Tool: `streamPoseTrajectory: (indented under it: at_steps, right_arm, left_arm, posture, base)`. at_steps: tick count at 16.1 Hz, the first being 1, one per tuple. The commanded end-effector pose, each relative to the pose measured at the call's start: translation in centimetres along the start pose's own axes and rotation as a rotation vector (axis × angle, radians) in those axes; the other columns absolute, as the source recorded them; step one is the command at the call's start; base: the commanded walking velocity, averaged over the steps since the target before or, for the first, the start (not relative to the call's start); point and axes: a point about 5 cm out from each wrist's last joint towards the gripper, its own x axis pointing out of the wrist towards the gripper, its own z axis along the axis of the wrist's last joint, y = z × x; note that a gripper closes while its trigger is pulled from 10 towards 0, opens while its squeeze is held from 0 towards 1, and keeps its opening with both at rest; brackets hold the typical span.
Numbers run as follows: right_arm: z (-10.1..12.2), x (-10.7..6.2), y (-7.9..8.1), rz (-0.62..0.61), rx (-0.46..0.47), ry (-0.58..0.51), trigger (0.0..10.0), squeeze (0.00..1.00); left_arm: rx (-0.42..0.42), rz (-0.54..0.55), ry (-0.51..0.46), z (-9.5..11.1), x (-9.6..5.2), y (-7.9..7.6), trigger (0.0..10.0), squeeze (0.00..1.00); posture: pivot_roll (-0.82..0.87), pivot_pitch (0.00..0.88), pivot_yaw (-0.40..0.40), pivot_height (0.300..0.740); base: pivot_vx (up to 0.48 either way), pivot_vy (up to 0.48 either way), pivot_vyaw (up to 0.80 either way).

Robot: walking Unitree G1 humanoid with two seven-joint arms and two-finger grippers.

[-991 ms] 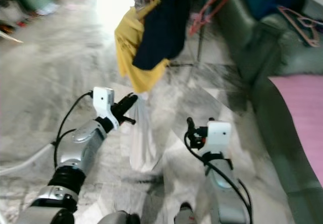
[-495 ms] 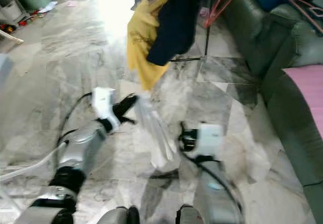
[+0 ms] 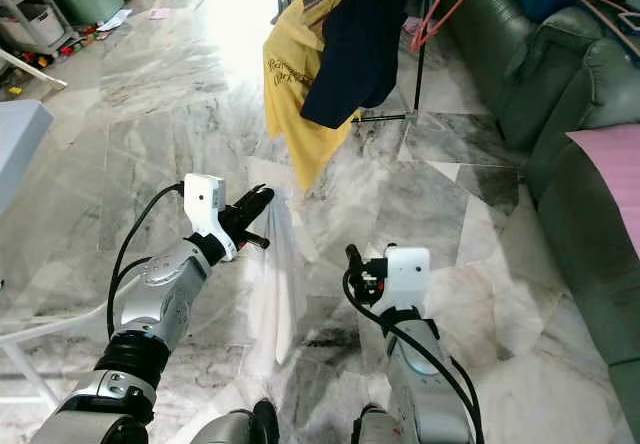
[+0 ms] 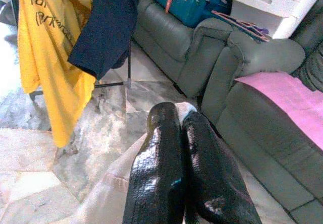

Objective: Hang hanger

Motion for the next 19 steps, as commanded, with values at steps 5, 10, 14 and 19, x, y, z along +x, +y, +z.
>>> streamPoseTrajectory:
  at_steps: [5, 10, 14, 19]
  right_arm:
    - [-0.8, -0.1, 0.6, -0.003, -0.076, 0.017, 10.0, 0.00]
    - [-0.7, -1.5, -2.1, -0.103, -0.117, -0.012, 10.0, 0.00]
    - [-0.8, -0.6, -2.2, -0.007, -0.192, 0.017, 10.0, 0.00]
    - [-0.3, 0.7, -2.2, 0.054, -0.232, 0.036, 10.0, 0.00]
  left_arm:
    - [0.051, 0.003, 0.012, -0.5, -0.8, 0.3, 10.0, 0.00]
    - [0.090, 0.406, 0.141, -4.8, -6.5, 4.8, 10.0, 0.00]
    - [-0.013, 0.526, 0.141, -6.2, -8.8, 5.1, 10.0, 0.00]
    - [0.078, 0.473, 0.159, -6.1, -10.8, 4.5, 10.0, 0.00]
  posture:
    - [-0.20, 0.183, 0.099, 0.740]
    - [-0.20, 0.159, 0.070, 0.740]
    - [-0.12, 0.131, -0.055, 0.740]
    - [-0.06, 0.119, -0.147, 0.740]
  base:
    - [0.000, 0.000, 0.00]
    - [0.000, 0.000, 0.00]
    - [0.000, 0.000, 0.00]
    - [0.000, 0.000, 0.00]
